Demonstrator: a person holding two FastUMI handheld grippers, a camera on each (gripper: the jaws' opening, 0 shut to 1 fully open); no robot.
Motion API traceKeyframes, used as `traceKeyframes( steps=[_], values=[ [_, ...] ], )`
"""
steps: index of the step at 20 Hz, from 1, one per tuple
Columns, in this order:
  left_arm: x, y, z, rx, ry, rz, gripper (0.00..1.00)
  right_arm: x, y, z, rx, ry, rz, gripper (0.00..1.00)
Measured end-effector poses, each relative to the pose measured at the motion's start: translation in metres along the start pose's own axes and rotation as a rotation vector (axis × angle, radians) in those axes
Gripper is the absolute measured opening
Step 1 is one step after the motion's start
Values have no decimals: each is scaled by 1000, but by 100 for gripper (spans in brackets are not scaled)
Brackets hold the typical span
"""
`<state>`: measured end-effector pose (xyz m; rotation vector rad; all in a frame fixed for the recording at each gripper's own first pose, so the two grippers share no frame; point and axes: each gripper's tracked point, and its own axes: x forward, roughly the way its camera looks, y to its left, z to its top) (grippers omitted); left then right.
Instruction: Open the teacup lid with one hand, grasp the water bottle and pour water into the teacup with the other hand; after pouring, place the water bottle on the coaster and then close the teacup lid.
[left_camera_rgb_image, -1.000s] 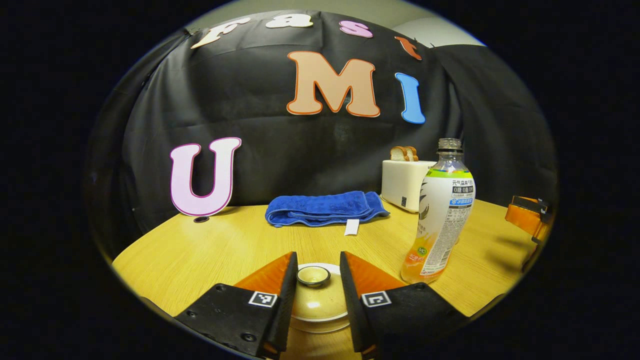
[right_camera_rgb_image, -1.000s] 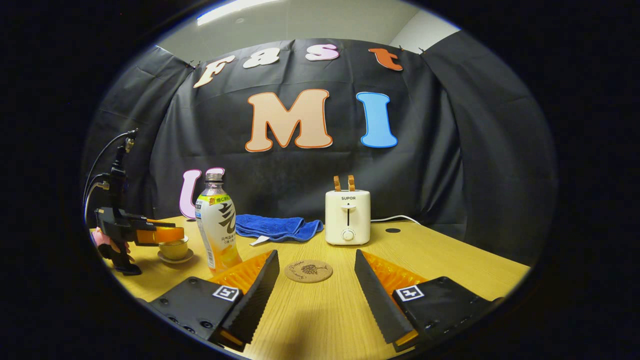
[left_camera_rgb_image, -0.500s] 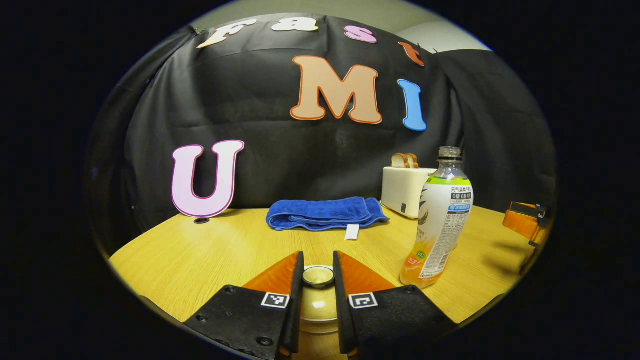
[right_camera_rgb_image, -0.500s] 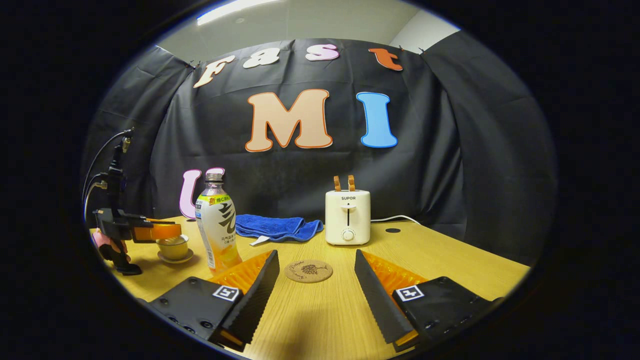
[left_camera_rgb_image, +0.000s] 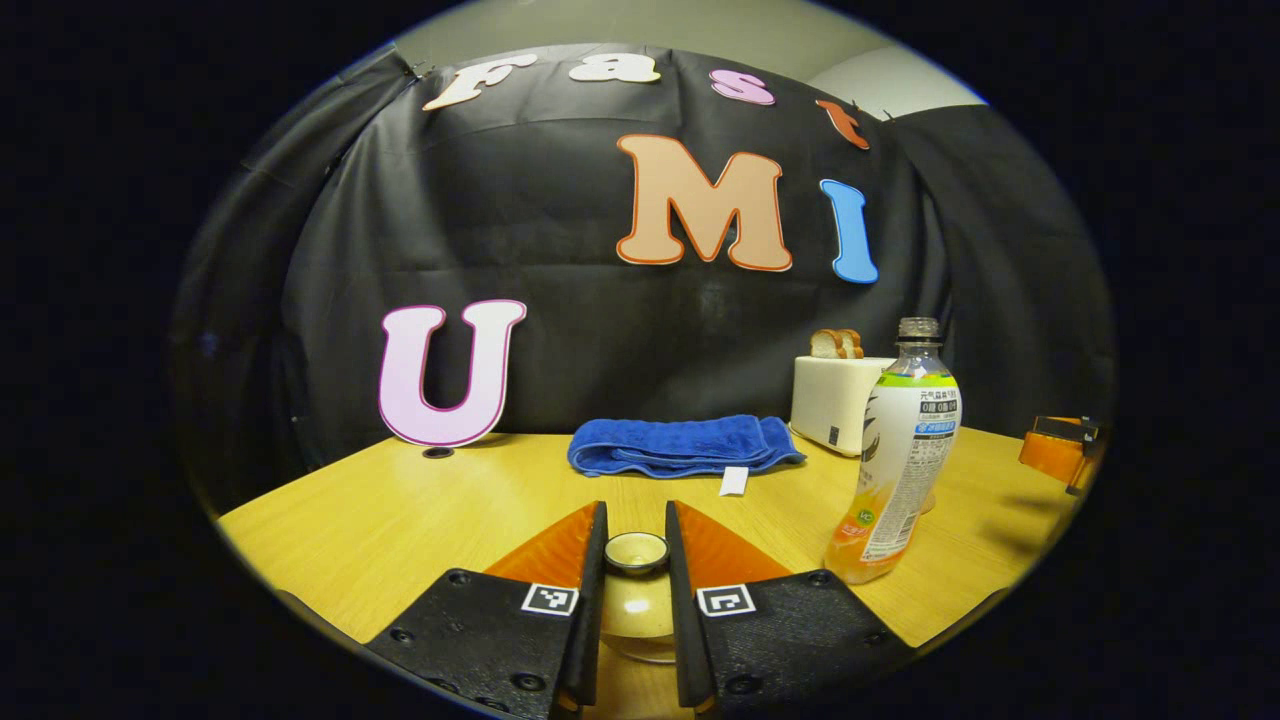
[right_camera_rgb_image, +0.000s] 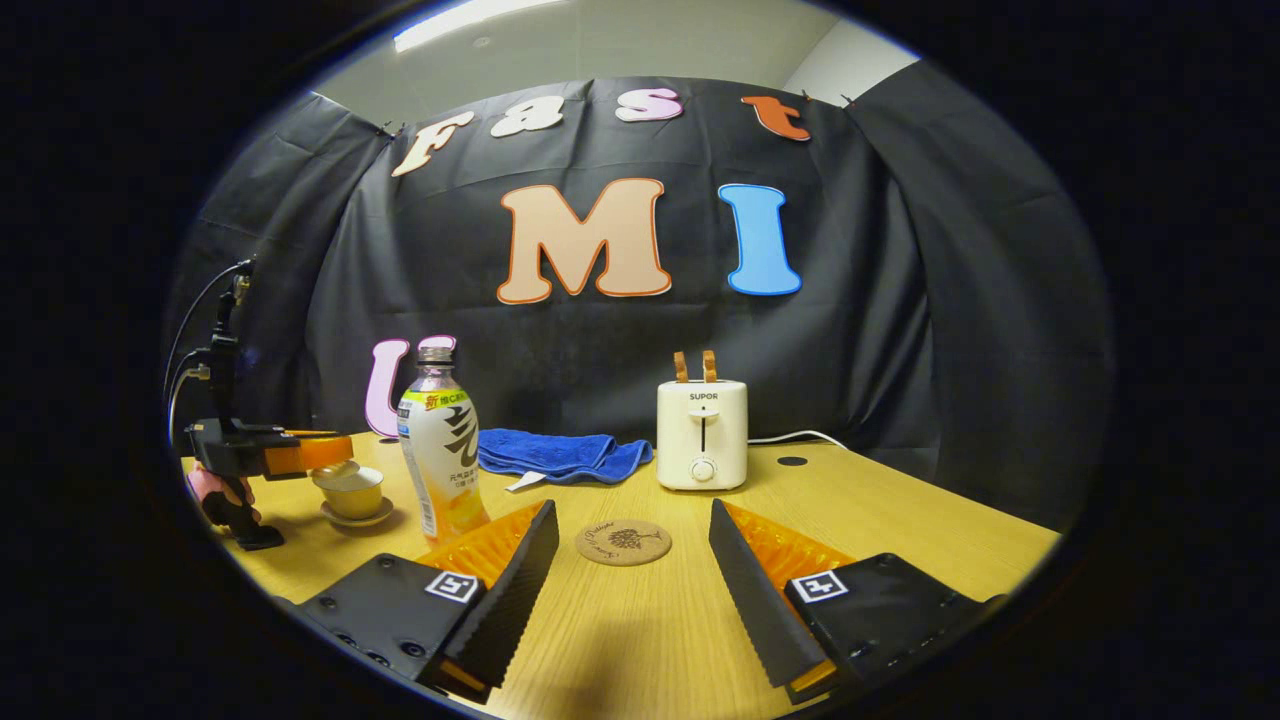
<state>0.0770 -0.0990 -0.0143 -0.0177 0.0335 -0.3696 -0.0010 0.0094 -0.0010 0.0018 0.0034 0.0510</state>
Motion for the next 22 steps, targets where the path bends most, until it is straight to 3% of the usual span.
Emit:
traceKeyframes(
  steps=[6,11,15,17,18,19,21,22],
  values=[
    [-19,34,7,12,-44,83,29,5,33,-2,6,10,158,94],
    [-32,56,6,16,-43,134,28,14,61,-4,7,14,224,96],
    [-42,77,6,16,-44,186,28,24,98,-9,7,38,325,94],
    [-47,87,6,17,-44,210,28,32,112,-13,2,64,349,99],
    [-50,92,7,16,-43,219,28,35,118,-15,0,75,355,94],
    [-52,96,7,16,-44,225,28,39,124,-16,-2,82,360,99],
    [-58,105,7,16,-44,236,28,45,136,-19,-9,101,370,94],
    [-60,111,7,17,-45,247,28,48,140,-21,-13,110,373,96]
  ],
)
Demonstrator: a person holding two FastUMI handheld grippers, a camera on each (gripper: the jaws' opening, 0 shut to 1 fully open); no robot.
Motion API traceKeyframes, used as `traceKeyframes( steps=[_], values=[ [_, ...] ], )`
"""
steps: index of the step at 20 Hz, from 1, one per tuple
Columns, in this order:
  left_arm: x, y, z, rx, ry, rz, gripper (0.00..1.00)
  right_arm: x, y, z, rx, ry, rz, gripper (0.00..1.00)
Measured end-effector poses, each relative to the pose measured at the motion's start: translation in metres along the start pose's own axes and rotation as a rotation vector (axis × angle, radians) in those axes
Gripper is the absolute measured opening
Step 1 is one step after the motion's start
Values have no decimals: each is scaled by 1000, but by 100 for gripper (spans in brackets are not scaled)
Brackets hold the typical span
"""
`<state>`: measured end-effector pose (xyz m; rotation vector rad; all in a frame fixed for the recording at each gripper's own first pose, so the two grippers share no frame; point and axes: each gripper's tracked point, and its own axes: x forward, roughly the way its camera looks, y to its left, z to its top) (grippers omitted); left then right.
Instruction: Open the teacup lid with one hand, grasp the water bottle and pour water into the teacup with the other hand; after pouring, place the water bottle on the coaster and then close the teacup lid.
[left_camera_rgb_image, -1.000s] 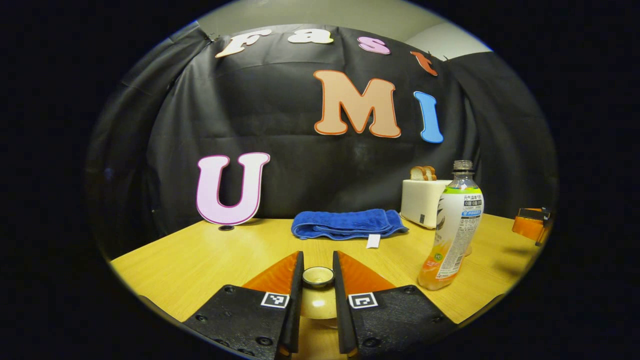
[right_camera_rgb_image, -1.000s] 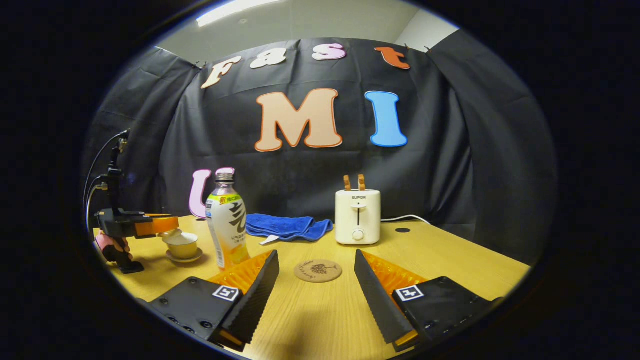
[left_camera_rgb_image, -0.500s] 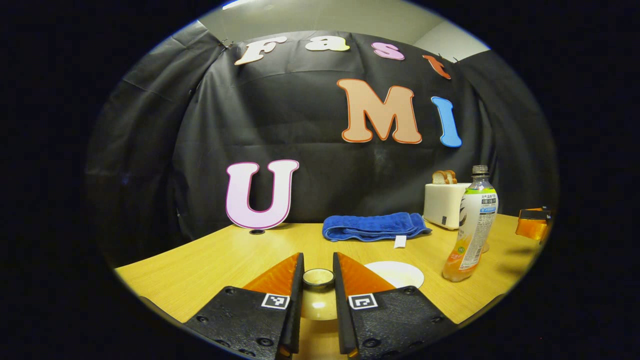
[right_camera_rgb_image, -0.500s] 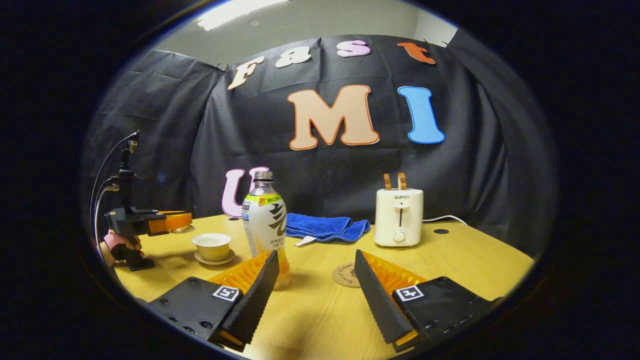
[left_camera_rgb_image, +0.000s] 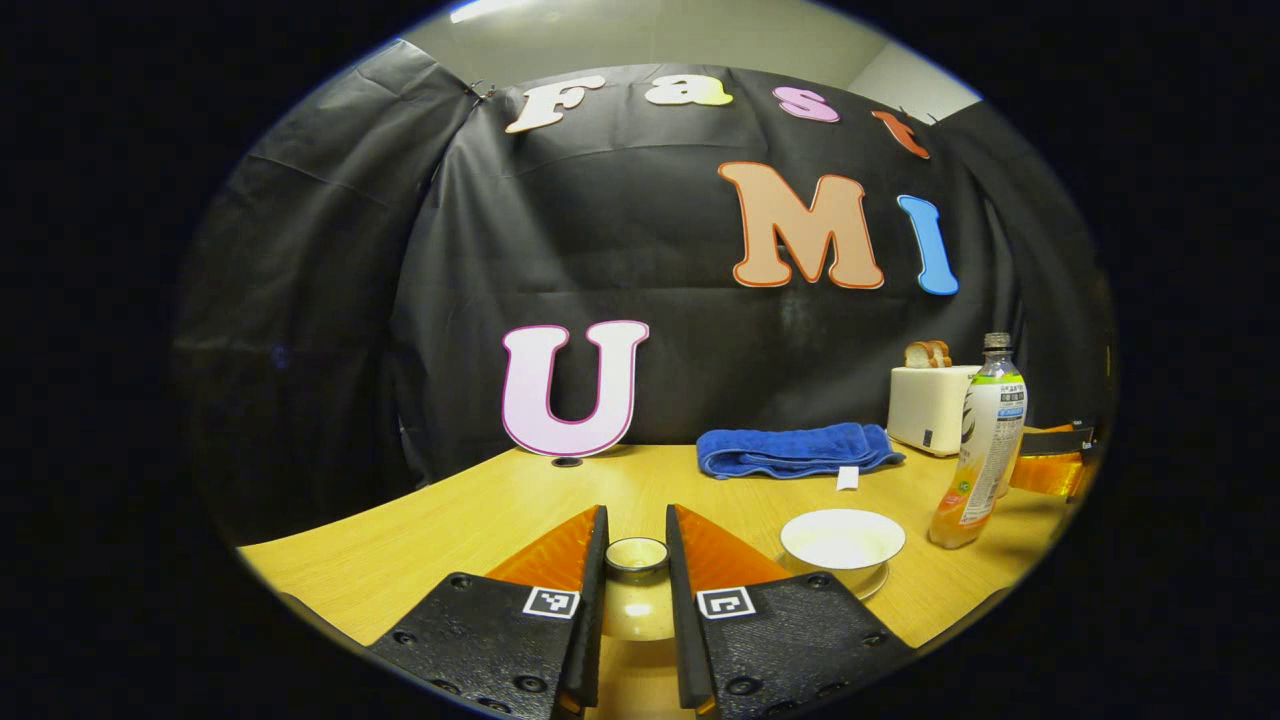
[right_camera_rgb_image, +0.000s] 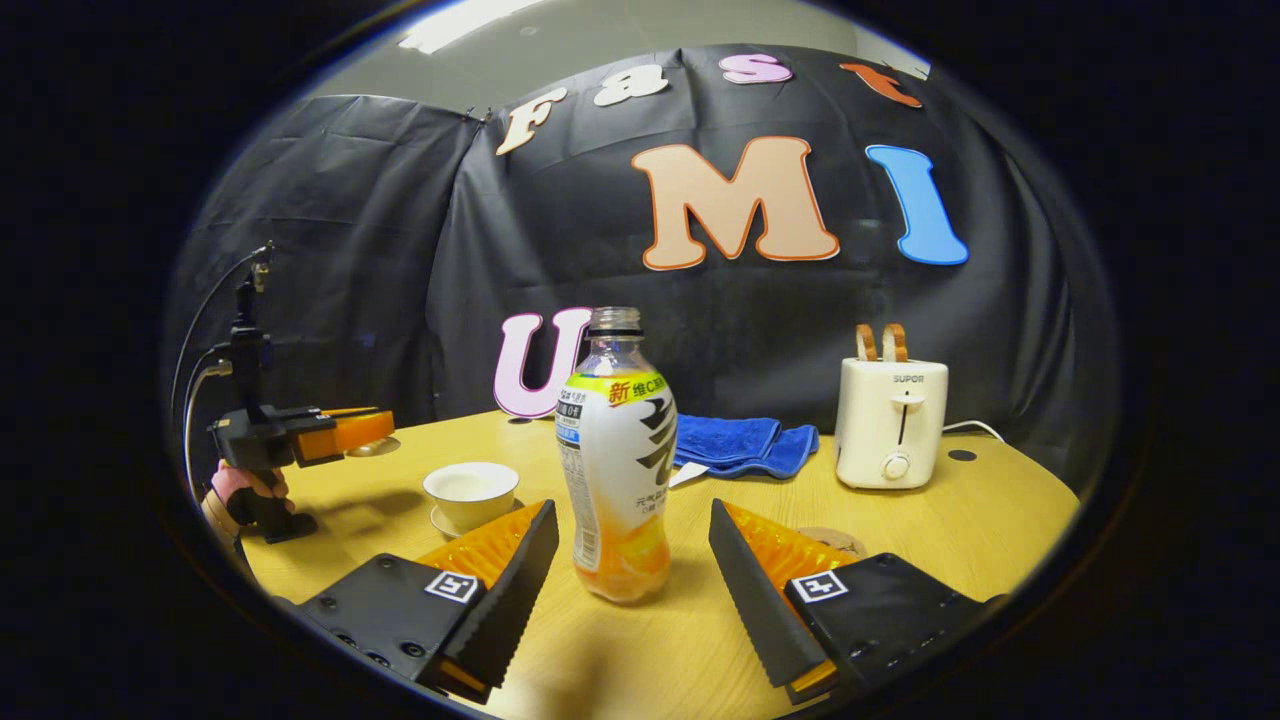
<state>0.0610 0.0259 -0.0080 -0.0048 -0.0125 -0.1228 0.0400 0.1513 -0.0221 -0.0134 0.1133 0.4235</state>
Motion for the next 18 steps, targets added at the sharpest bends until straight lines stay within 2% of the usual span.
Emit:
traceKeyframes(
  steps=[2,3,5,6,9,10,11,12,16,18],
  values=[
    [-2,12,1,0,-1,24,28,8,4,-2,5,19,-5,94],
    [-3,16,-1,0,3,30,28,12,5,-2,7,25,-7,96],
    [-4,19,0,0,1,35,28,22,7,-4,5,38,-14,94],
    [-4,19,0,2,4,36,28,27,8,-5,5,47,-20,96],
    [-5,20,-1,2,5,35,27,40,11,-12,1,85,-37,94],
    [-5,20,0,1,4,35,29,44,10,-13,-1,100,-44,96],
    [-5,20,0,1,5,35,28,48,10,-14,-1,113,-53,94],
    [-5,20,0,1,6,35,28,49,10,-16,-4,126,-61,96],
    [-6,21,1,1,6,34,28,51,8,-20,-16,145,-85,72],
    [-6,21,1,1,7,34,28,54,5,-19,-47,142,-99,72]
  ],
)
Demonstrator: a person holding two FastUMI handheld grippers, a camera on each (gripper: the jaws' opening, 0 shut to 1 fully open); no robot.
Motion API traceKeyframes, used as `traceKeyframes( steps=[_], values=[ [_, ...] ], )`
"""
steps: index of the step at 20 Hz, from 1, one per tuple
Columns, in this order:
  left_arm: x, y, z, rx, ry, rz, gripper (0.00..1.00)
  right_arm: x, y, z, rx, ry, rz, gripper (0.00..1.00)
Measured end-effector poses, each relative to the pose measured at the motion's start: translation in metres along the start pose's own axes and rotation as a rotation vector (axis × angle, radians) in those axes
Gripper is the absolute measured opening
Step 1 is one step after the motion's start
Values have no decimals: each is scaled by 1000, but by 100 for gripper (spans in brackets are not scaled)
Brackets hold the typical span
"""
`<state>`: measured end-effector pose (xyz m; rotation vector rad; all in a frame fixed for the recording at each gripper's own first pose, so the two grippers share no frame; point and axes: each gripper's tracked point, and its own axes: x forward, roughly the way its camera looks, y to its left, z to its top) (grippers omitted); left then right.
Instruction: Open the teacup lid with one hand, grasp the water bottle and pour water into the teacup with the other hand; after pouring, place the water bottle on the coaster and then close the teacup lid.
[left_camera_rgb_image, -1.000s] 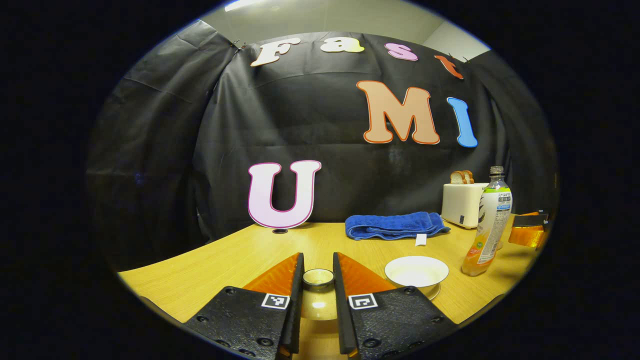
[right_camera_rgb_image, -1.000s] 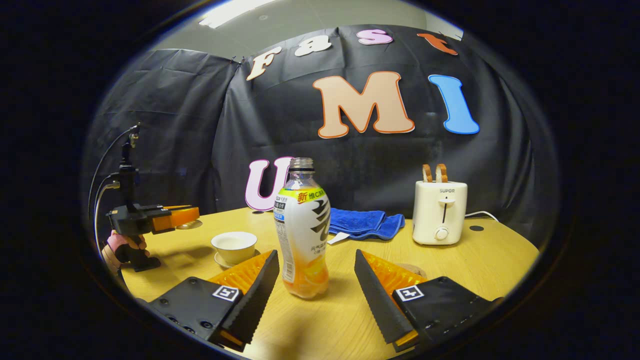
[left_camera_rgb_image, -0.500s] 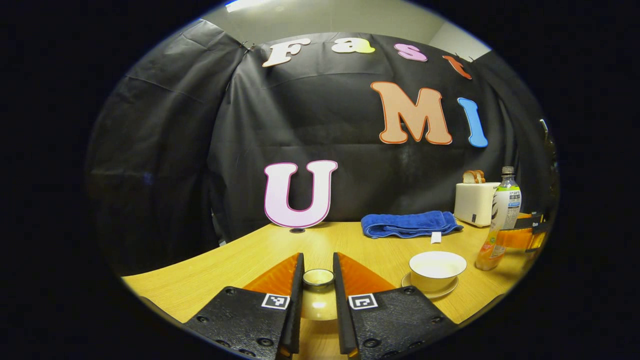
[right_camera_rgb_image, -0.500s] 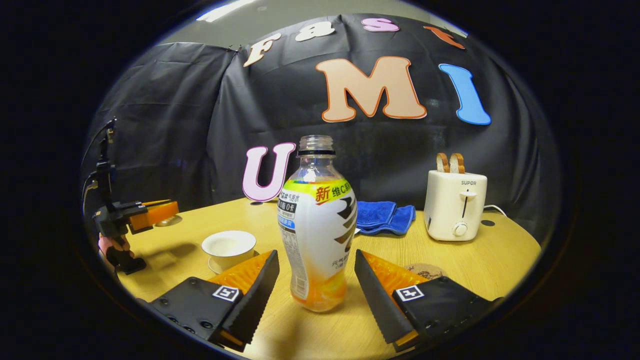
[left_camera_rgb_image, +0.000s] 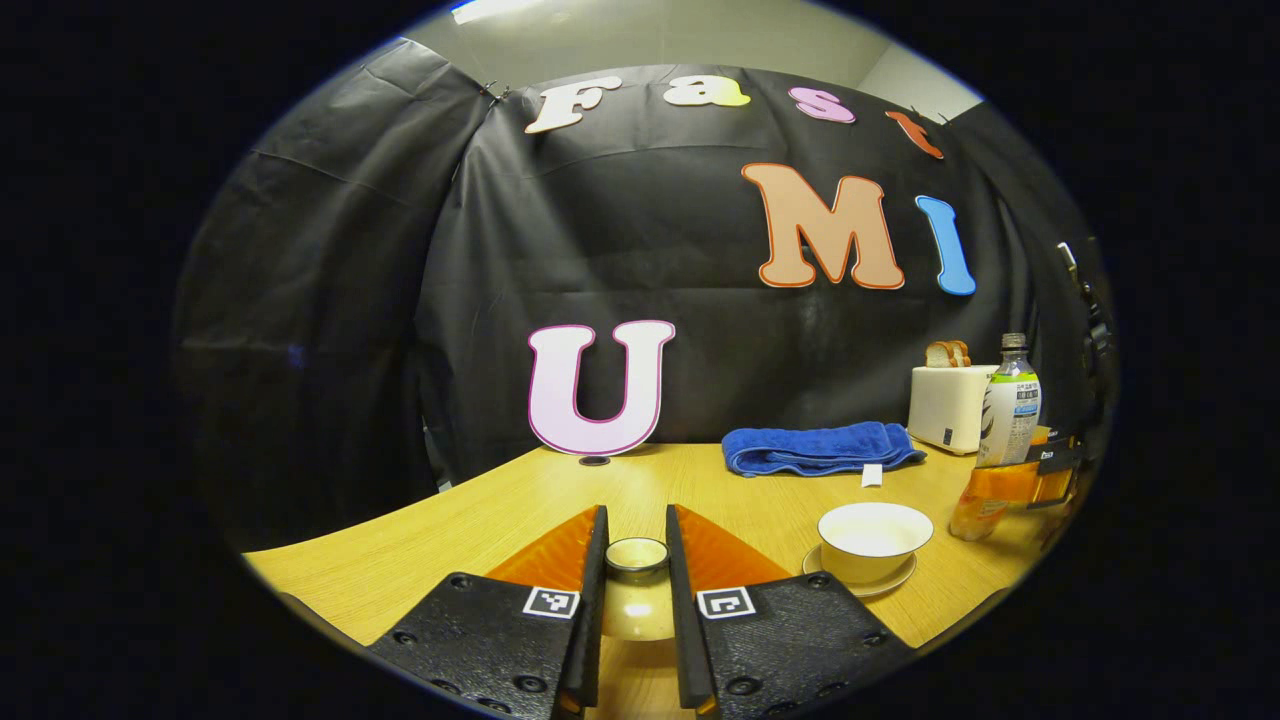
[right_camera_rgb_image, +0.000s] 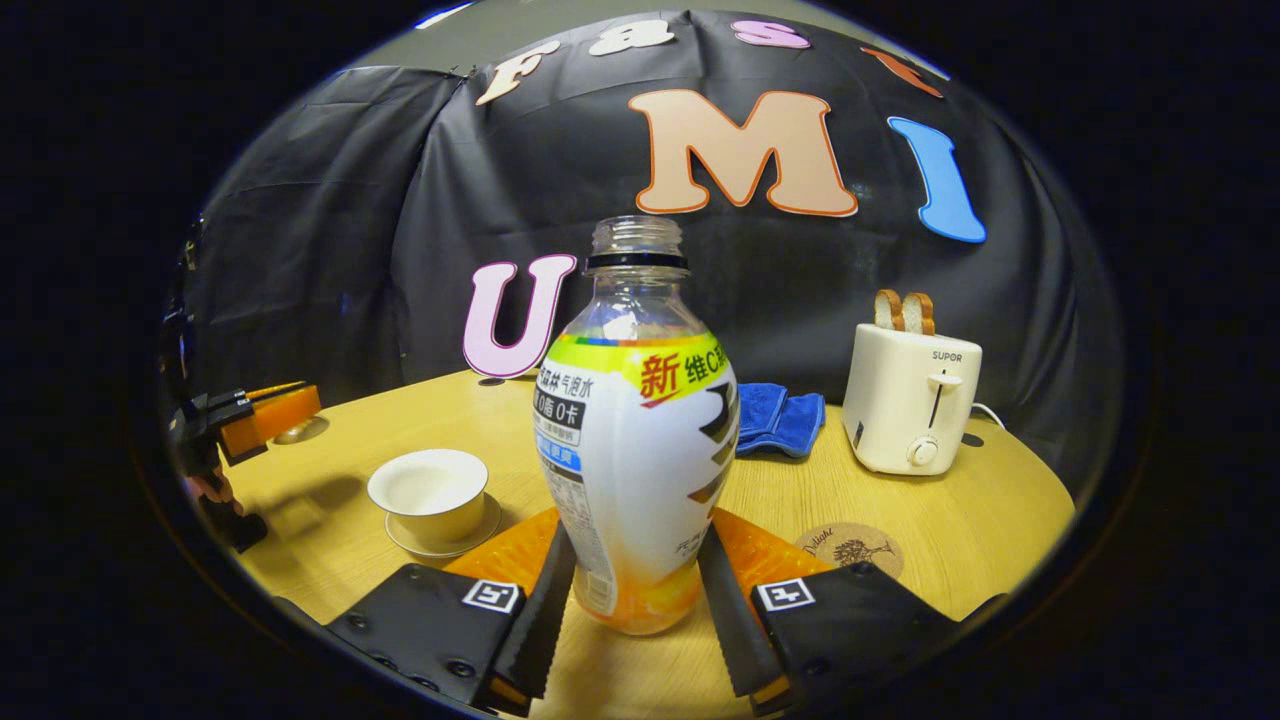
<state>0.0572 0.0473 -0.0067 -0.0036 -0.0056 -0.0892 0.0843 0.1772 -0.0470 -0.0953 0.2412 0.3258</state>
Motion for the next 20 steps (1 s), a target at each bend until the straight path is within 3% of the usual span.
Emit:
traceKeyframes(
  steps=[2,8,14,20],
  values=[
    [0,1,0,0,0,0,28,0,-7,2,-46,-4,-33,63],
    [1,1,0,0,1,-1,28,-9,-38,28,-223,-16,-137,63],
    [1,2,0,0,1,-2,28,-27,-63,75,-690,-118,-299,63],
    [1,2,0,0,1,-2,28,-14,-35,81,-1003,-149,-322,63]
  ],
)
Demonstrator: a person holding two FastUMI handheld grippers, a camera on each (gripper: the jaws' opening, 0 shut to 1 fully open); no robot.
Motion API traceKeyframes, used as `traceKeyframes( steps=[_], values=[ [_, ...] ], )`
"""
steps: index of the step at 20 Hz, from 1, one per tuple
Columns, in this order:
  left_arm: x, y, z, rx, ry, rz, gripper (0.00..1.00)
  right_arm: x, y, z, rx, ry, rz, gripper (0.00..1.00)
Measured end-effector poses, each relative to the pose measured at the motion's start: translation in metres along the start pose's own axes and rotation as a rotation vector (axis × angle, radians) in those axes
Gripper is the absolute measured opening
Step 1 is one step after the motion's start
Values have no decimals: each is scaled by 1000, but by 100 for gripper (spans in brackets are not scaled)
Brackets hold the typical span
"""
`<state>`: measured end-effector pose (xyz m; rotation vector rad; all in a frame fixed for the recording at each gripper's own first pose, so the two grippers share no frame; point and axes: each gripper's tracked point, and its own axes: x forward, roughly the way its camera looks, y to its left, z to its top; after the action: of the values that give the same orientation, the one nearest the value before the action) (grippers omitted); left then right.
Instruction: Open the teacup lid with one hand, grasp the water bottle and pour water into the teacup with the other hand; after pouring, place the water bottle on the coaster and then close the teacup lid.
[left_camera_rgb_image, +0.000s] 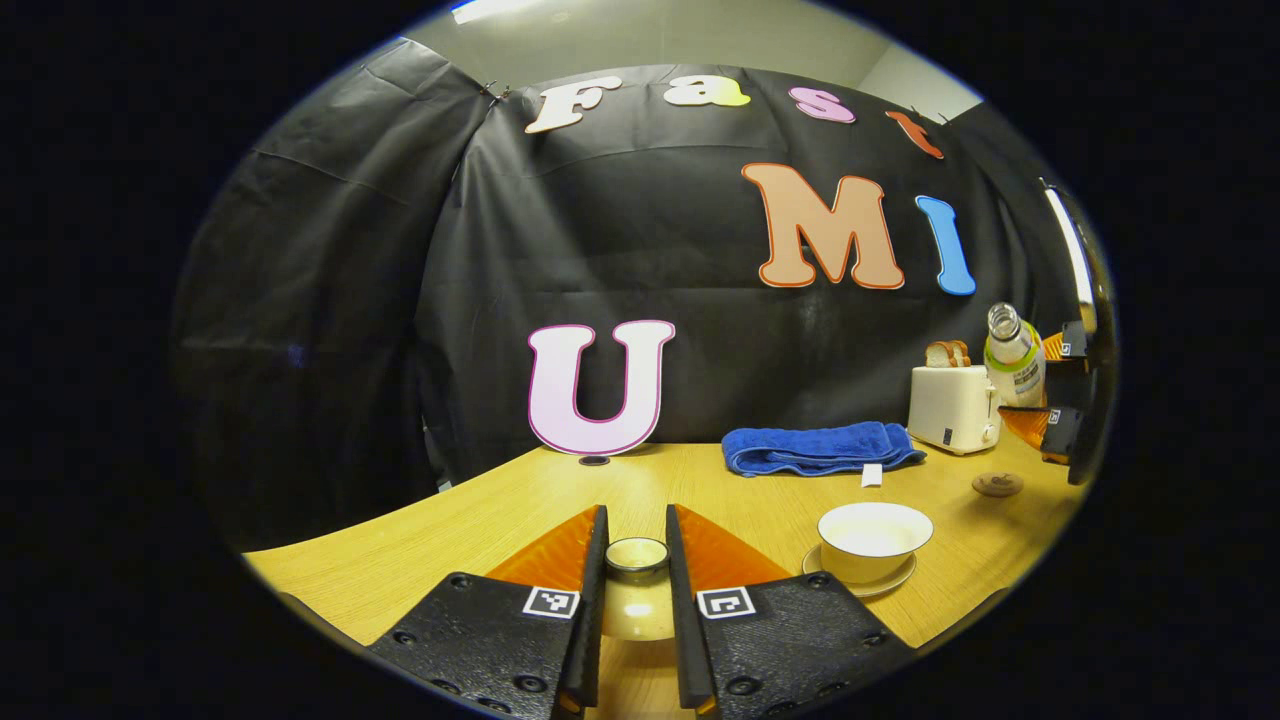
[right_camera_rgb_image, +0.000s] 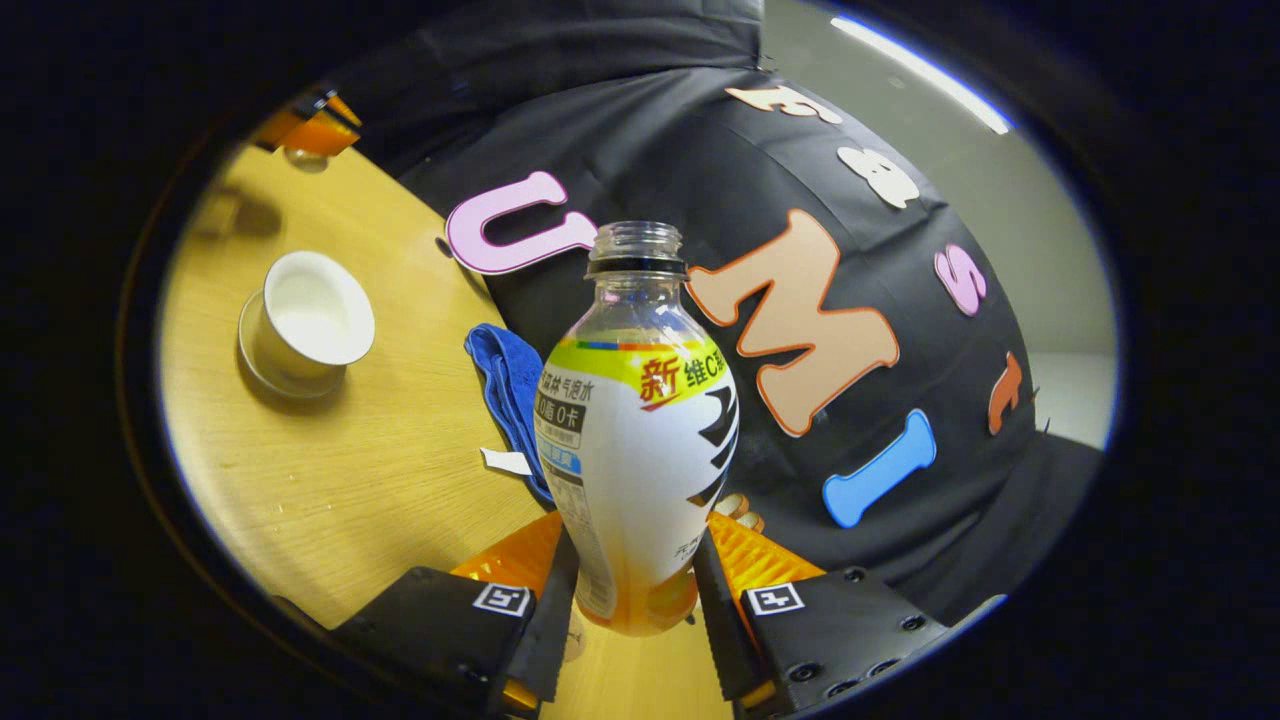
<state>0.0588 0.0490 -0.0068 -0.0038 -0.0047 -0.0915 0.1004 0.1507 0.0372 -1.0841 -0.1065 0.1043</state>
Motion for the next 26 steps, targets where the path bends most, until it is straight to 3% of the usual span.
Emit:
traceKeyframes(
  steps=[5,13,26],
  values=[
    [0,0,-1,-1,1,0,28,0,26,12,-218,-54,9,63],
    [0,0,-1,-2,1,-3,28,4,62,13,-453,-98,15,62],
    [0,0,-1,-4,2,-6,28,12,66,18,-684,-141,-23,63]
  ],
)
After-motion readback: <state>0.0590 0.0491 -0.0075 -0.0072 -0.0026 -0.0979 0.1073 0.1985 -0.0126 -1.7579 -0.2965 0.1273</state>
